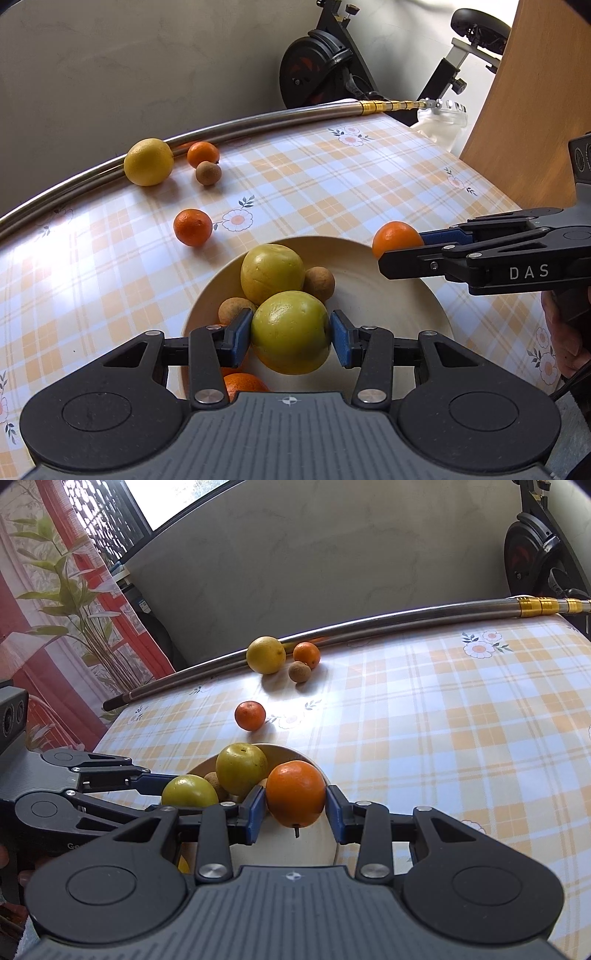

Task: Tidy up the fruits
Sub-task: 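Carry green-yellow citrus and tangerine over the cream plate with both grippers, then lower citrus into the plate and open left gripper while right lowers tangerine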

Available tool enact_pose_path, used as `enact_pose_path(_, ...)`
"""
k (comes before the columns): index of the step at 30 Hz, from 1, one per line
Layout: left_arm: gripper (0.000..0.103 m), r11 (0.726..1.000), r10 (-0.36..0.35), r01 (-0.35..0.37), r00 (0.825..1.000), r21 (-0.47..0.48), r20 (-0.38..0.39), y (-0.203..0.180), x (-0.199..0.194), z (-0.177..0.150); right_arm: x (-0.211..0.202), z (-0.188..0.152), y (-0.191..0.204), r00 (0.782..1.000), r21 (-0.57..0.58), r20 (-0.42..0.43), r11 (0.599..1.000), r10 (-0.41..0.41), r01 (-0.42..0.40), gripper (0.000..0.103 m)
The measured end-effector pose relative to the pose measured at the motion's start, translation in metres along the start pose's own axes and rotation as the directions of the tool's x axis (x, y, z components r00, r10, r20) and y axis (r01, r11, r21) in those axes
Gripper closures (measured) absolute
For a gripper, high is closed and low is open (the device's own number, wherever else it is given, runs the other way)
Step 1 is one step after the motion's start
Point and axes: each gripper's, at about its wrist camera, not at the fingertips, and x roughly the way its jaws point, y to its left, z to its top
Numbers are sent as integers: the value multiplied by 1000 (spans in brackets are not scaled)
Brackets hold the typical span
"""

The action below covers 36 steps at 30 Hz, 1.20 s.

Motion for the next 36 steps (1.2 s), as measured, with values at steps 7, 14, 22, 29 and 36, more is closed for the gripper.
enact_pose_path(7, 55, 1000, 9, -8, 1000, 7, -20, 0, 6, 0, -1, -1, -1, 1000, 4, 0, 1000, -3, 3, 65)
enact_pose_path(14, 55, 1000, 6, -6, 1000, 4, -23, 2, 7, -1, 0, -2, -1, 1000, 6, -4, 1000, -1, 1, 65)
enact_pose_path(22, 55, 1000, 28, -27, 999, 7, -17, 1, 8, 1, 0, -4, 0, 1000, 9, -8, 1000, -3, 3, 65)
enact_pose_path(29, 55, 999, 23, -22, 999, -44, 29, 10, -7, 3, 3, -3, 2, 1000, -4, -11, 1000, -9, 9, 65)
enact_pose_path(36, 50, 973, 93, -61, 987, -222, 135, 30, -35, 0, 10, 0, 5, 1000, -18, -20, 1000, -12, 12, 64)
